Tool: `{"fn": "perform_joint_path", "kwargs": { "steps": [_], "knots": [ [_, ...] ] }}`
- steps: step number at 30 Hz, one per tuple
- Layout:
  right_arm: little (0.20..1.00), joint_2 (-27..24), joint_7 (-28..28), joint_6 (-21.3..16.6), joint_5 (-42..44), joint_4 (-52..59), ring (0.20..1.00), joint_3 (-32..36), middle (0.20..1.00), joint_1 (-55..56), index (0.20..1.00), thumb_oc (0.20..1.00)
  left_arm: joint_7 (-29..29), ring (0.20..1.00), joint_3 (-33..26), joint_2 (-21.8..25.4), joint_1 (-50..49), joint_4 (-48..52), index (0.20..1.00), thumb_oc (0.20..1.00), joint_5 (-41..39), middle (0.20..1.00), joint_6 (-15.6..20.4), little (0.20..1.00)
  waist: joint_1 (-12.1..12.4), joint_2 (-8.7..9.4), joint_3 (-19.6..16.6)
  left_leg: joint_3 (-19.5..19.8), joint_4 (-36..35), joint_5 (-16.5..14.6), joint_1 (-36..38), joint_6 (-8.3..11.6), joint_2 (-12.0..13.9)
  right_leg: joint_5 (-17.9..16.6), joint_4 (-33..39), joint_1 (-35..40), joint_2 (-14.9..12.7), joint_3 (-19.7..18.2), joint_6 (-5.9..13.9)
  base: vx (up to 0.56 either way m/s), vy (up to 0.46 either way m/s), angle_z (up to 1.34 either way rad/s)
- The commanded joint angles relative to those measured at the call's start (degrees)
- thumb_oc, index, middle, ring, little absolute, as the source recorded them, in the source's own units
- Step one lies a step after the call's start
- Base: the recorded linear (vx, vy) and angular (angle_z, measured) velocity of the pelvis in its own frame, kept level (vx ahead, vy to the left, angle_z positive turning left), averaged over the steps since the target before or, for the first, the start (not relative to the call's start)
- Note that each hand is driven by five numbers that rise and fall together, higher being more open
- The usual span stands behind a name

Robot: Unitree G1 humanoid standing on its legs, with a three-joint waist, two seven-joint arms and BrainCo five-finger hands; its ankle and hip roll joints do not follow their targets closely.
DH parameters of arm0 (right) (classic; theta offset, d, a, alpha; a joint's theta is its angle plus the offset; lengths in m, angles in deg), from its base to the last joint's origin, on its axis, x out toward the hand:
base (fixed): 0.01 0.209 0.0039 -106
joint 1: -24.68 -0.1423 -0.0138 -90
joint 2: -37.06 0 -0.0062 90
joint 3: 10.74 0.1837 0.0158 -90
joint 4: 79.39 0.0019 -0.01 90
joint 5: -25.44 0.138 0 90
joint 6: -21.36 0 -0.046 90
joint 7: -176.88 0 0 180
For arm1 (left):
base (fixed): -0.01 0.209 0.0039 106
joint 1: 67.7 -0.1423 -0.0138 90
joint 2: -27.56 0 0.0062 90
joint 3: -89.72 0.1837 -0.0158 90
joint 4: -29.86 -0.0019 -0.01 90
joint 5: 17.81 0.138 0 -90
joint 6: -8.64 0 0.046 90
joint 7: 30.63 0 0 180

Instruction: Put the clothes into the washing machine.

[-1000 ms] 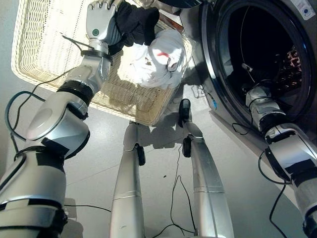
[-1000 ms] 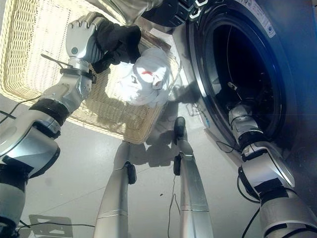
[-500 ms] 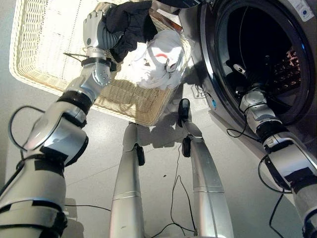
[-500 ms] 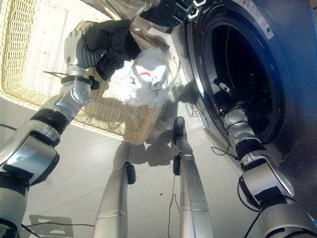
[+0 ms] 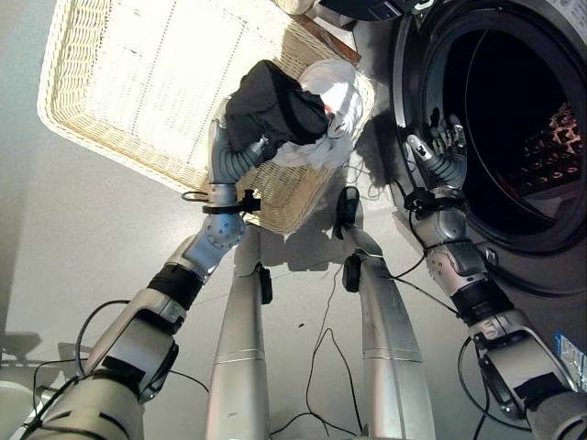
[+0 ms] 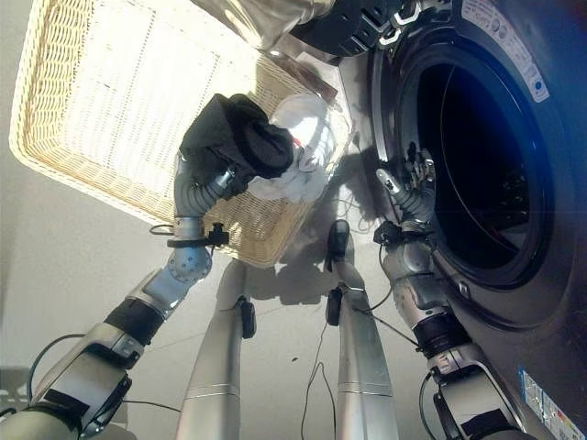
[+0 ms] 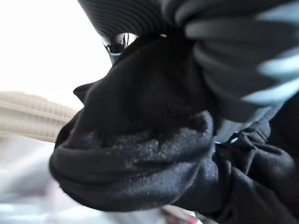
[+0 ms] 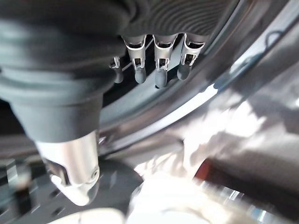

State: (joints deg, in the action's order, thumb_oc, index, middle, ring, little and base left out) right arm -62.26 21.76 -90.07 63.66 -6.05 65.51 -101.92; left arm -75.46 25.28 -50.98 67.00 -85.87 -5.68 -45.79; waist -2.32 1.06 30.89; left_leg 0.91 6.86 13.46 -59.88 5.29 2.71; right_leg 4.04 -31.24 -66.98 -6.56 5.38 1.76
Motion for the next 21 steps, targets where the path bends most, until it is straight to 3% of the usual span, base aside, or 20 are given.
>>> {"fn": "perform_joint_path", "kwargs": {
  "steps": [1,4,9,21],
  "knots": [
    [1.0,0.1,-3.2,-5.4,-2.8,8.5,1.0,2.1,1.0,4.3,1.0,1.0,0.0,0.2,-2.0,-1.5,0.7,7.5,0.2,0.2,5.7,0.2,5.1,0.2,0.5,0.98,-1.1,0.2,7.8,-8.6,0.1,-0.23,-3.4,-10.2,12.2,4.7,2.6,1.2,6.65,0.0,0.0,0.0],
    [1.0,0.2,-7.5,-4.4,-2.5,12.4,1.0,1.6,1.0,5.1,1.0,1.0,0.8,0.2,-1.1,-0.8,0.3,10.5,0.2,0.2,7.7,0.2,4.5,0.2,0.5,0.9,-1.1,0.3,8.2,-8.5,0.1,-0.46,-3.6,-10.3,11.9,4.7,2.5,1.3,6.69,0.0,0.0,0.0],
    [1.0,-0.4,-20.5,0.2,3.6,17.7,1.0,-0.6,1.0,5.9,1.0,1.0,3.0,0.2,-0.4,0.2,0.1,15.8,0.2,0.2,12.4,0.2,3.6,0.2,0.8,0.71,-1.1,0.3,8.3,-8.0,0.5,-0.51,-3.9,-10.5,11.5,4.9,1.9,1.8,6.94,0.0,0.0,0.0],
    [1.0,-3.5,-33.6,10.1,11.4,22.8,1.0,-6.6,1.0,3.9,1.0,1.0,3.8,0.2,2.1,2.0,2.0,20.2,0.2,0.2,16.3,0.2,-0.1,0.2,1.3,0.55,-1.1,0.7,8.5,-7.4,1.0,-0.23,-4.2,-10.6,11.6,5.5,1.1,2.6,7.17,0.0,-0.005,0.02]
  ]
}}
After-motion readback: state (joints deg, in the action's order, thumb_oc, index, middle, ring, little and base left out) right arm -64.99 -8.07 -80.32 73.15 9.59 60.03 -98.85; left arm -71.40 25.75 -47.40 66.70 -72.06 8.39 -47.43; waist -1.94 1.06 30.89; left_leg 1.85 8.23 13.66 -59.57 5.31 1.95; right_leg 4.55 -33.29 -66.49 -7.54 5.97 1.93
